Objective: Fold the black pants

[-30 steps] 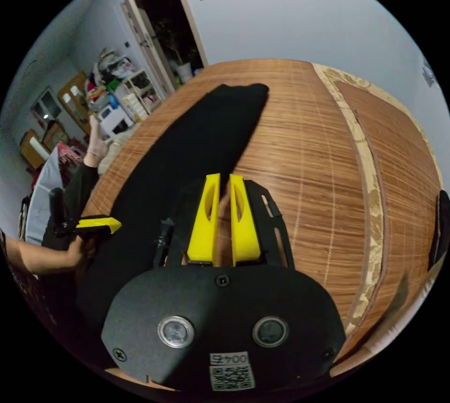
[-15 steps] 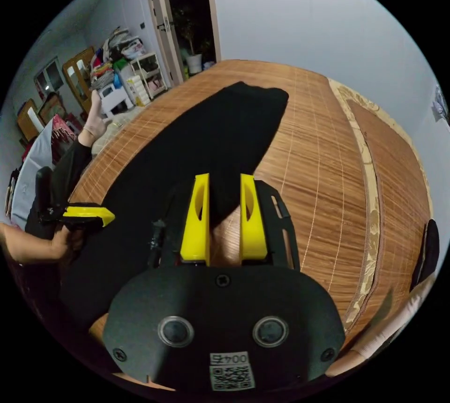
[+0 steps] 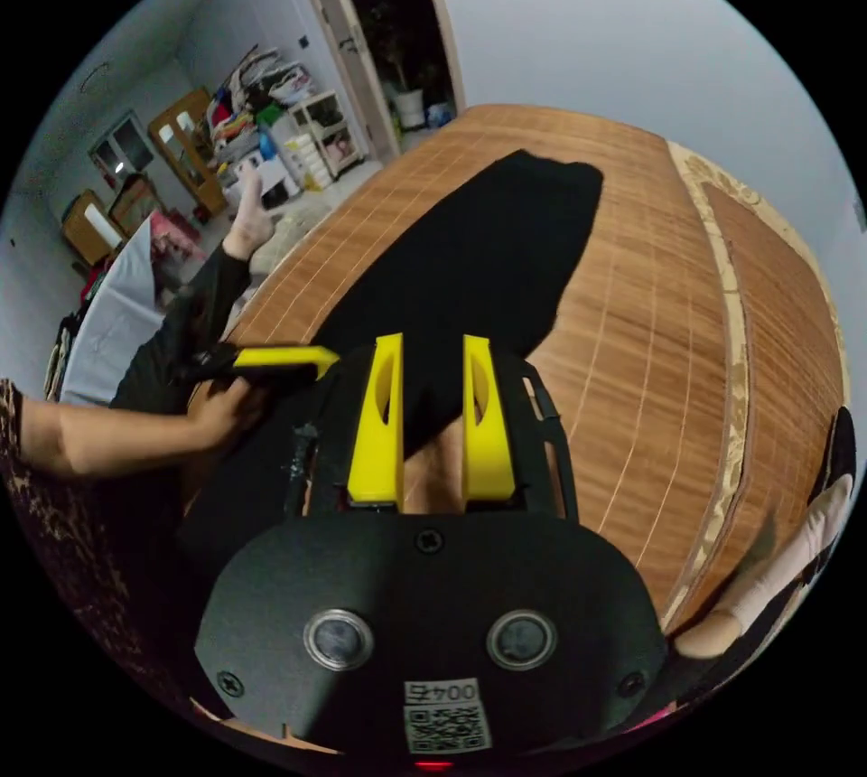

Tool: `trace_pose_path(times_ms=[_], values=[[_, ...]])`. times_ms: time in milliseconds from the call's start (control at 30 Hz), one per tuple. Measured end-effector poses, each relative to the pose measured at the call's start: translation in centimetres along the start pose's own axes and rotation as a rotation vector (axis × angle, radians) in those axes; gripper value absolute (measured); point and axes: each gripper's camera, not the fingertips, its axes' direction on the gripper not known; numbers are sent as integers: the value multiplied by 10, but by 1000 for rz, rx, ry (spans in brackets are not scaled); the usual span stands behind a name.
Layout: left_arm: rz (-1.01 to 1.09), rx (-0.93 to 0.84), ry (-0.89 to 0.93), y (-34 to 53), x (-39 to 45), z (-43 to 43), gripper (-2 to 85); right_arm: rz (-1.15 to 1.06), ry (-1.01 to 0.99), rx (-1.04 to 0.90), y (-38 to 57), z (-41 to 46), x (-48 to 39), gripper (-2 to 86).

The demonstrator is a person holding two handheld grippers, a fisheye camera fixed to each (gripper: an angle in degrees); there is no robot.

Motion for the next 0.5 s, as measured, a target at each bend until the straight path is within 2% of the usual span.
trace_pose_path(times_ms=[67,233,400,433,500], values=[[-3,0,6,3,-1,-2,6,-19,-21,-68,26,-8,-31,102],[-8,-7,15,11,-2,-7,6,109,-152,-78,127,-29,-125,100],[-37,-36,84,17,-11,-15,12,140,-171,-256,209,3,-216,110],[-47,-43,91,17,-12,-18,13,109,-145,-291,214,9,-225,111],[-53,-39,102,25,-11,-39,21,-14,42,-324,231,22,-251,96]])
